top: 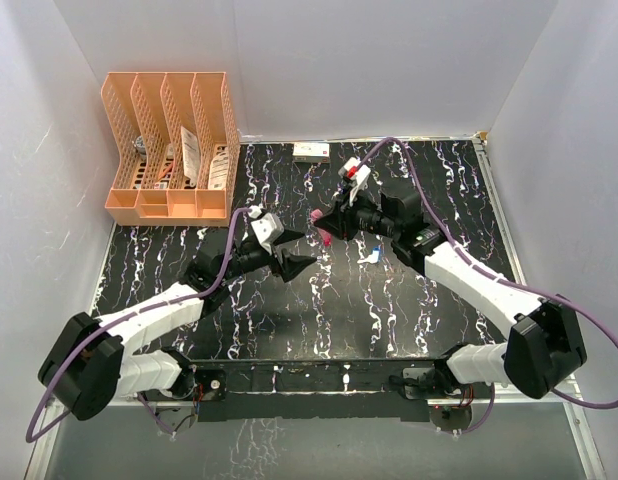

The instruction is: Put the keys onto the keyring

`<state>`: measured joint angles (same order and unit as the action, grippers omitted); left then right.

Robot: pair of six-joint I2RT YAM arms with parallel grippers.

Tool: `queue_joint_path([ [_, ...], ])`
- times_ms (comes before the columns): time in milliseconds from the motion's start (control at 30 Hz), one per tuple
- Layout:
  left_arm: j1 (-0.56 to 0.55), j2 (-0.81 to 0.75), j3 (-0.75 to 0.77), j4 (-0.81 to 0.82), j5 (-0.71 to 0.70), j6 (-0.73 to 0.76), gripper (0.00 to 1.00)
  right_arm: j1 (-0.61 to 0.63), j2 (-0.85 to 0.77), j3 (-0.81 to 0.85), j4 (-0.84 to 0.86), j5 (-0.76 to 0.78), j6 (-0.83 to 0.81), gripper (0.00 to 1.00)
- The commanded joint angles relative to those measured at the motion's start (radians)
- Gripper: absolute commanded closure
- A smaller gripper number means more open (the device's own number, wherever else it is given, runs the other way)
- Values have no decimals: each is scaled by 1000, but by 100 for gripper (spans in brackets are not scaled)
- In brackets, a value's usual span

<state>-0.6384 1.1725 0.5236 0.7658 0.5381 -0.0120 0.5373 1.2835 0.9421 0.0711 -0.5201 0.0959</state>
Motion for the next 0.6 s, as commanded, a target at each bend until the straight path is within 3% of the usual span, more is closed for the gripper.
queue_joint_path([
  [0, -3, 38, 35, 89, 27, -60, 39, -4, 14, 74, 44, -78, -26, 91],
  [67, -3, 67, 43, 120, 37, -94, 44, -4, 19, 82, 38, -91, -25, 91],
  [167, -4, 95, 56, 140, 47, -129, 42, -4, 22, 91, 37, -115, -21, 91],
  [300, -3, 103, 37, 188, 10, -155, 24, -3, 32, 104, 33, -139, -11, 91],
  [367, -4, 93, 22, 214, -27, -171, 3, -4, 36, 103, 36, -150, -4, 91],
  [567, -4, 76, -5, 248, -109, -224, 1, -3, 44, 101, 49, -174, 7, 90],
])
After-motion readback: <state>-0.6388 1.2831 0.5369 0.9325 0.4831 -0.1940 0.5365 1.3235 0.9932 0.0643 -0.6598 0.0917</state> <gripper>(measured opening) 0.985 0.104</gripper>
